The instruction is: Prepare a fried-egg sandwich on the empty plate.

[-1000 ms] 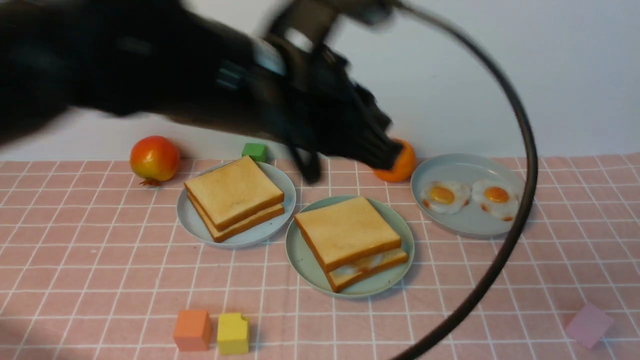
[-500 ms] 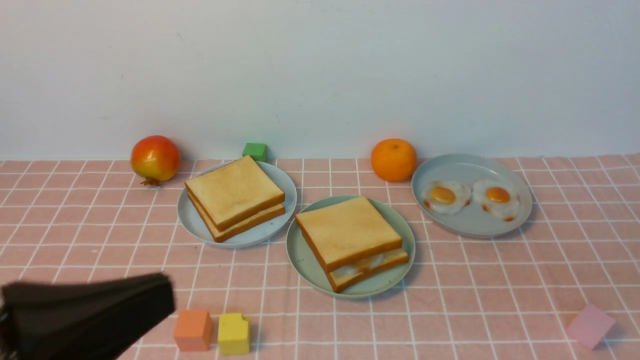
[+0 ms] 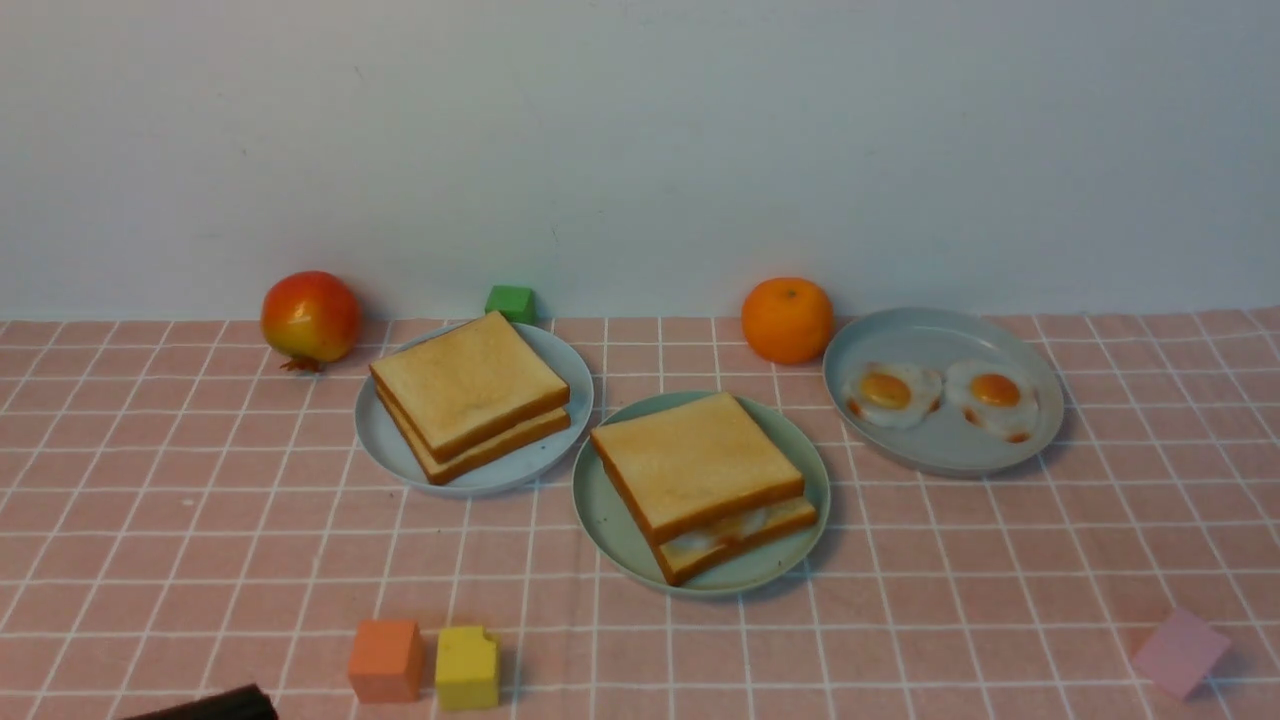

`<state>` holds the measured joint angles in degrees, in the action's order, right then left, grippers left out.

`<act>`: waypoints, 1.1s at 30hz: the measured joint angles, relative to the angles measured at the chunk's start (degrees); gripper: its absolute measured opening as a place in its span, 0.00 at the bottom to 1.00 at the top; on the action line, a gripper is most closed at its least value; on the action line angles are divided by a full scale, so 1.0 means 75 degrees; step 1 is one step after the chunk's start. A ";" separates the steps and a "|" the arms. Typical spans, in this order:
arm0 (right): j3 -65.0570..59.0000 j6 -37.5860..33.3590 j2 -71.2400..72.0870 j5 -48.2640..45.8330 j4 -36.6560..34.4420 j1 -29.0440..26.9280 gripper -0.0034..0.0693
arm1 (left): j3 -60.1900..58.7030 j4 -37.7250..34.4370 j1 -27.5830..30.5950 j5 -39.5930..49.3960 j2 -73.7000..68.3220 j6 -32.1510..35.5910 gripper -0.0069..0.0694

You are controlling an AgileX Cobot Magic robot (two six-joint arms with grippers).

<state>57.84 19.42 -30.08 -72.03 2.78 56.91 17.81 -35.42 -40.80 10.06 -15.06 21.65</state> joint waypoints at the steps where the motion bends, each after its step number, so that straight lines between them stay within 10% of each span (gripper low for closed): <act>1: 0.0000 0.0000 0.0000 0.0000 -0.0007 0.0000 0.05 | -0.0012 0.0000 0.0000 0.0102 0.0000 0.0000 0.11; 9: 0.0000 0.0000 0.0010 0.0000 -0.0201 -0.0832 0.05 | -0.0011 0.0000 0.0000 0.0278 0.0000 0.0000 0.11; 15: -0.0453 -0.0621 0.0406 0.0310 -0.0010 -0.2842 0.05 | -0.0011 0.0000 0.0000 0.0295 0.0000 0.0000 0.11; 23: -0.5144 -0.2441 0.2566 0.5724 -0.0733 -0.6525 0.04 | -0.0011 0.0000 0.0000 0.0324 0.0000 0.0000 0.11; 27: -0.7557 -0.2466 0.3658 0.7436 -0.0760 -0.7138 0.04 | -0.0011 0.0000 0.0000 0.0324 0.0000 0.0000 0.11; 33: -0.7869 -0.2590 0.4097 0.6546 -0.0587 -0.7151 0.04 | -0.0020 0.0000 0.0000 0.0348 -0.0007 0.0000 0.11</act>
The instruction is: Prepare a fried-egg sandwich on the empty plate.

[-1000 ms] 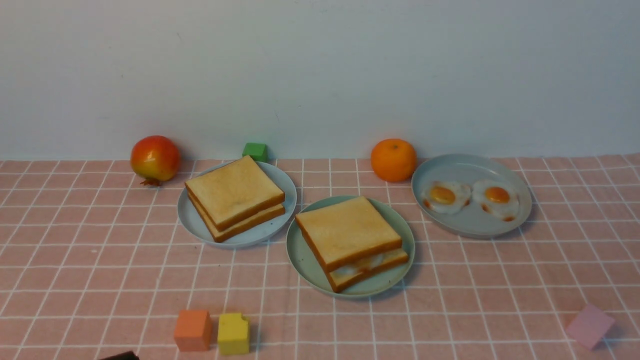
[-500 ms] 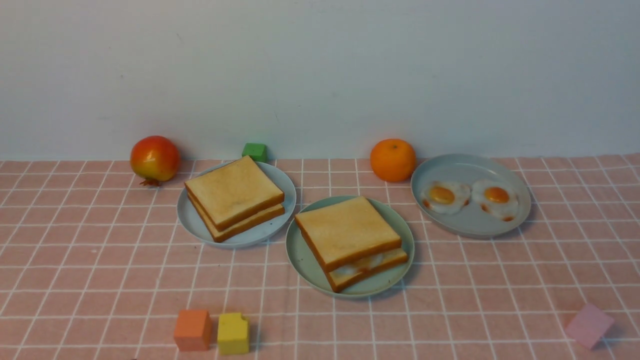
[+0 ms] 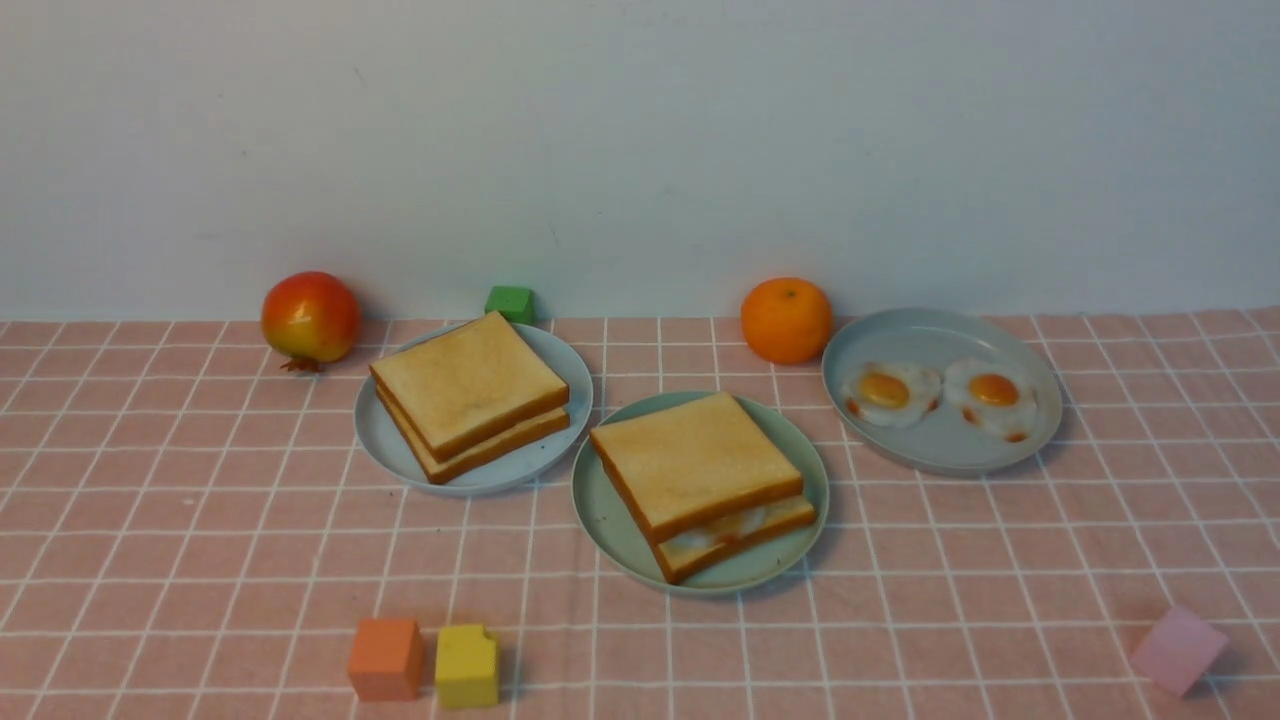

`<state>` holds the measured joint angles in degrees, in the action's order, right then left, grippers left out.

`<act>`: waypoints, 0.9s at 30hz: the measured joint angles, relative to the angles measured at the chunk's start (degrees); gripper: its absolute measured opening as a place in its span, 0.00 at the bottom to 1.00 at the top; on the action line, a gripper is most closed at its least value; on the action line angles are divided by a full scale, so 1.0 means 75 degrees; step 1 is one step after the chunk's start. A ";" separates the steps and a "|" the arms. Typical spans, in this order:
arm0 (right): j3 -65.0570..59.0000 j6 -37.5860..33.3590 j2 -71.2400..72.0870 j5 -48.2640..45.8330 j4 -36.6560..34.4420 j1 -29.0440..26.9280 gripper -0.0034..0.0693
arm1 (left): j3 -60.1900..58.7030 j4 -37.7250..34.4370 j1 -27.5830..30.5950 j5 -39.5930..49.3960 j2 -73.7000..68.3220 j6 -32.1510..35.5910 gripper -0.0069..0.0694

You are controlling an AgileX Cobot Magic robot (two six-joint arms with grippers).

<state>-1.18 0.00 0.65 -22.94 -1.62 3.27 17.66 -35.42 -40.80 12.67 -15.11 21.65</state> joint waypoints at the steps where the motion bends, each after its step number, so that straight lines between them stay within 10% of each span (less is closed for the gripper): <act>1: 0.0000 0.0000 0.0006 -0.0001 0.0009 0.0000 0.04 | 0.0000 0.0000 0.0000 0.0000 -0.0008 0.0000 0.11; 27: 0.0000 0.0000 0.0012 -0.0001 -0.0104 0.0000 0.05 | 0.0000 0.0000 0.0000 0.0124 -0.0057 0.0000 0.11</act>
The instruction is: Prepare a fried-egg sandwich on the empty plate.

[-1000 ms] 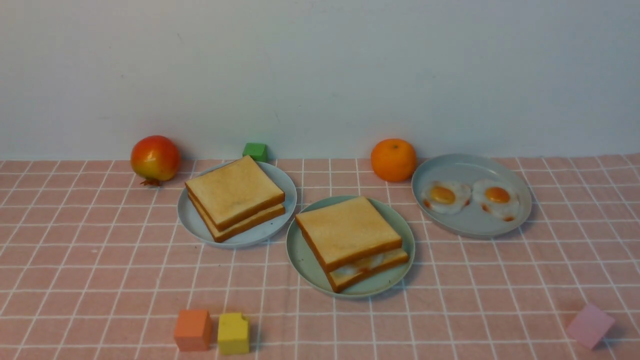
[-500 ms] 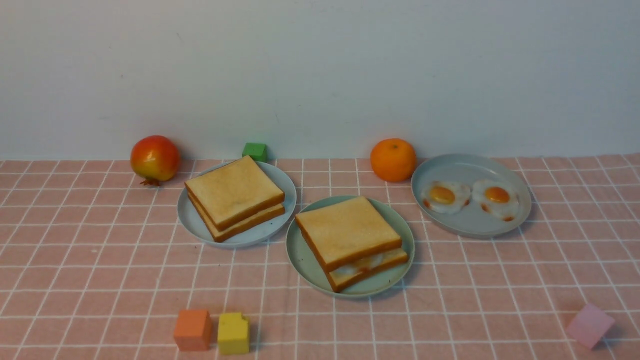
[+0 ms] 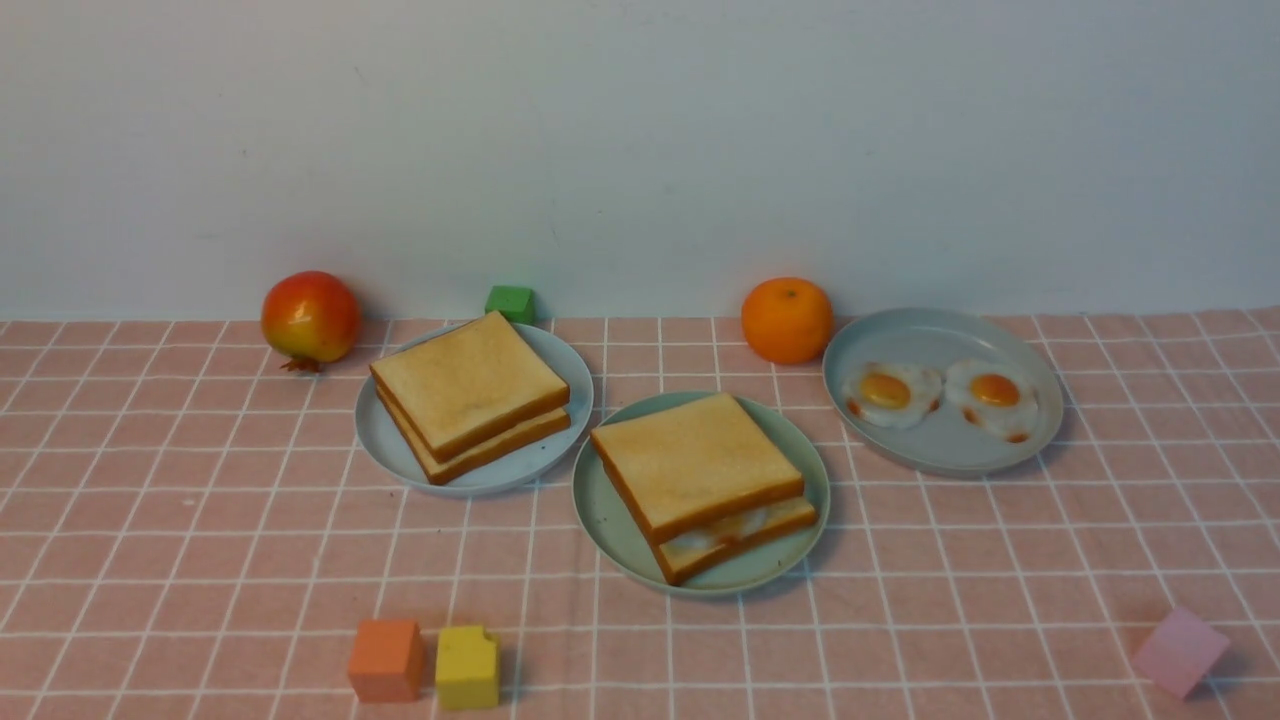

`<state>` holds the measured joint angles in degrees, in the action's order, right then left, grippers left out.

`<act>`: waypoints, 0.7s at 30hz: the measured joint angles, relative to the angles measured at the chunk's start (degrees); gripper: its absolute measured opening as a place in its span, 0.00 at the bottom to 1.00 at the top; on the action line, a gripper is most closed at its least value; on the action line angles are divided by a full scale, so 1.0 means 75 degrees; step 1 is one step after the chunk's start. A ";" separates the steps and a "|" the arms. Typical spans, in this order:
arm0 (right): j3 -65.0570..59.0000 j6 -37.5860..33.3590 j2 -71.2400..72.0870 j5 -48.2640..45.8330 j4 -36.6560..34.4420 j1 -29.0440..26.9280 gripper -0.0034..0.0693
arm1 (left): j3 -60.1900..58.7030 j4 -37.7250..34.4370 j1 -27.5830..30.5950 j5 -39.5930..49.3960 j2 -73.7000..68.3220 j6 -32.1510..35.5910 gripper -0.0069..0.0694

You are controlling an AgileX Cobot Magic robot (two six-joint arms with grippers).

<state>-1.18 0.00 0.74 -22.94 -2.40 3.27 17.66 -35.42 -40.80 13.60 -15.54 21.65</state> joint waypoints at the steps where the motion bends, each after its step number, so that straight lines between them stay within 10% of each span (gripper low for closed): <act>1: 0.0000 0.0000 0.0000 0.0000 -0.0006 0.0000 0.06 | 0.0000 0.0000 0.0000 0.0000 0.0000 0.0000 0.11; 10: 0.0000 0.0000 0.0000 0.0000 -0.0006 0.0000 0.06 | -0.0405 0.0338 0.0386 -0.1620 0.0077 -0.0391 0.11; 21: 0.0000 0.0000 0.0000 0.0000 -0.0006 0.0000 0.08 | -0.2440 0.4110 0.4827 -0.0938 0.2047 -0.4829 0.11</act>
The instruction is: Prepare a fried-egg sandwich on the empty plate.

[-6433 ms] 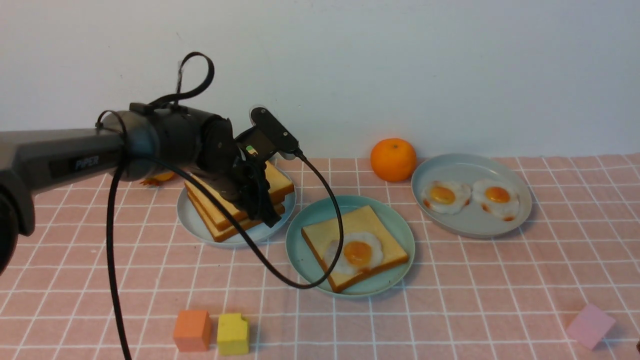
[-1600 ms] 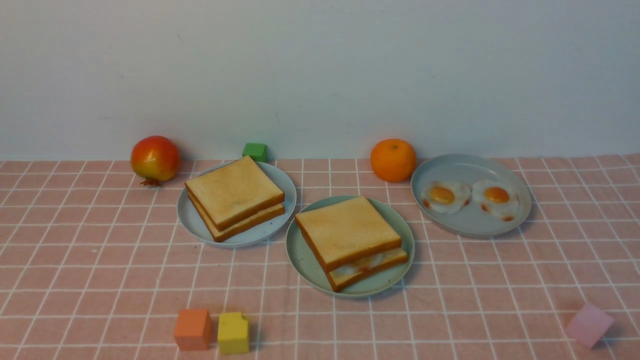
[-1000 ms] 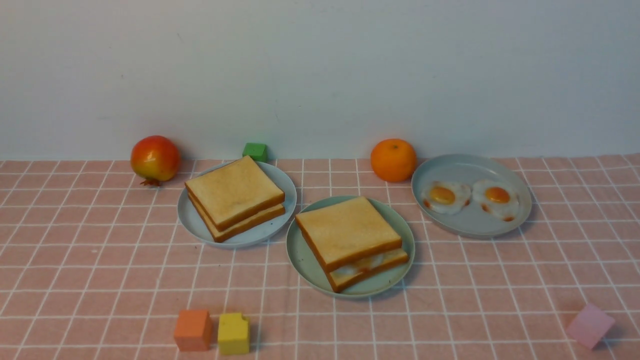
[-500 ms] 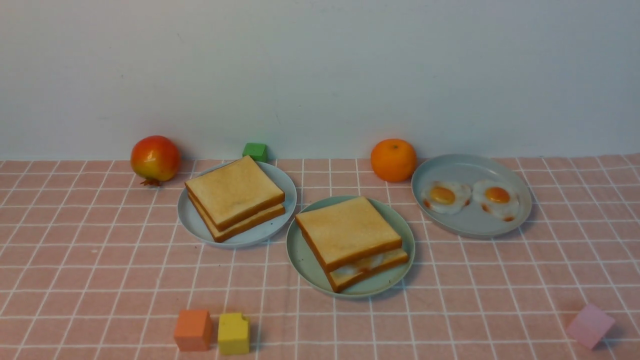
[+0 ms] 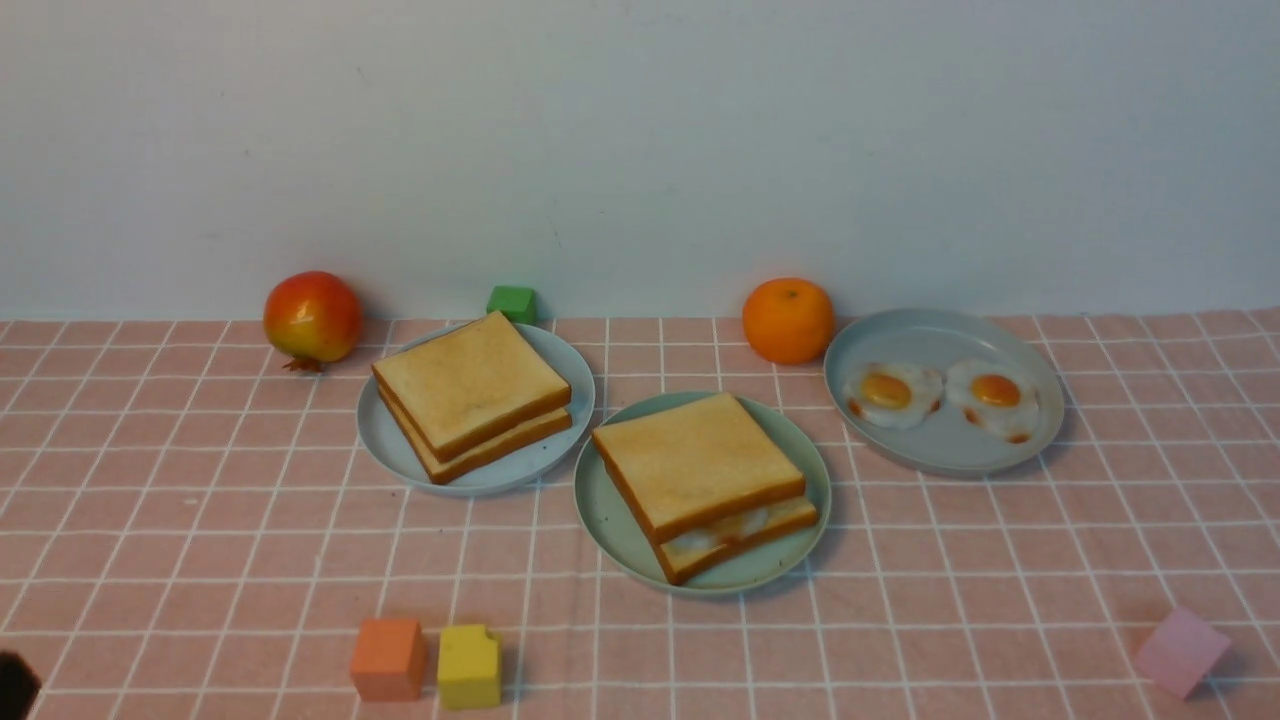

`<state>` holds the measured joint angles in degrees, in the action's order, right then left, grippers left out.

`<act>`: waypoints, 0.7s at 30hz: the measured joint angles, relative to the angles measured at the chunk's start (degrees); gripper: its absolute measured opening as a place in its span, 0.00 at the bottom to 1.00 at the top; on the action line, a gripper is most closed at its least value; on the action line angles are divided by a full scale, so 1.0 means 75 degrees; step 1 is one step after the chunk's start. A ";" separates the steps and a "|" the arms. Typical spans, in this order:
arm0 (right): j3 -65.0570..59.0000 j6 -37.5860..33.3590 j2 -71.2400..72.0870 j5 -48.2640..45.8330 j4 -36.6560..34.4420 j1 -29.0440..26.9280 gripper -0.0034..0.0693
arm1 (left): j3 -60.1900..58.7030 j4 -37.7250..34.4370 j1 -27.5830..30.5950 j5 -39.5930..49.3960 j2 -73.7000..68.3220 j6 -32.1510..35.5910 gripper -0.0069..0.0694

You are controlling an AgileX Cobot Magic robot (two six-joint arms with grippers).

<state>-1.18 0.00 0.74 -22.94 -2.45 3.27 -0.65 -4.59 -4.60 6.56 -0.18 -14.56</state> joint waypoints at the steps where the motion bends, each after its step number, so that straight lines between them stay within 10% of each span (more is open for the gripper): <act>1: 0.0000 0.0000 0.0000 0.0000 0.0000 0.0000 0.08 | -0.0020 0.0023 0.0113 0.0166 0.0018 -0.0141 0.11; 4: 0.0000 0.0000 0.0000 0.0000 -0.0018 0.0000 0.08 | -0.0101 0.0228 0.0751 0.1633 0.0094 -0.0889 0.11; 21: 0.0000 0.0000 0.0000 0.0000 -0.0018 0.0000 0.11 | -0.0077 0.0271 0.0171 0.1787 0.0094 -0.1095 0.11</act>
<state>-1.18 0.00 0.74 -22.94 -2.58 3.27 -1.23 -2.56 -3.31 19.96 0.52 -22.78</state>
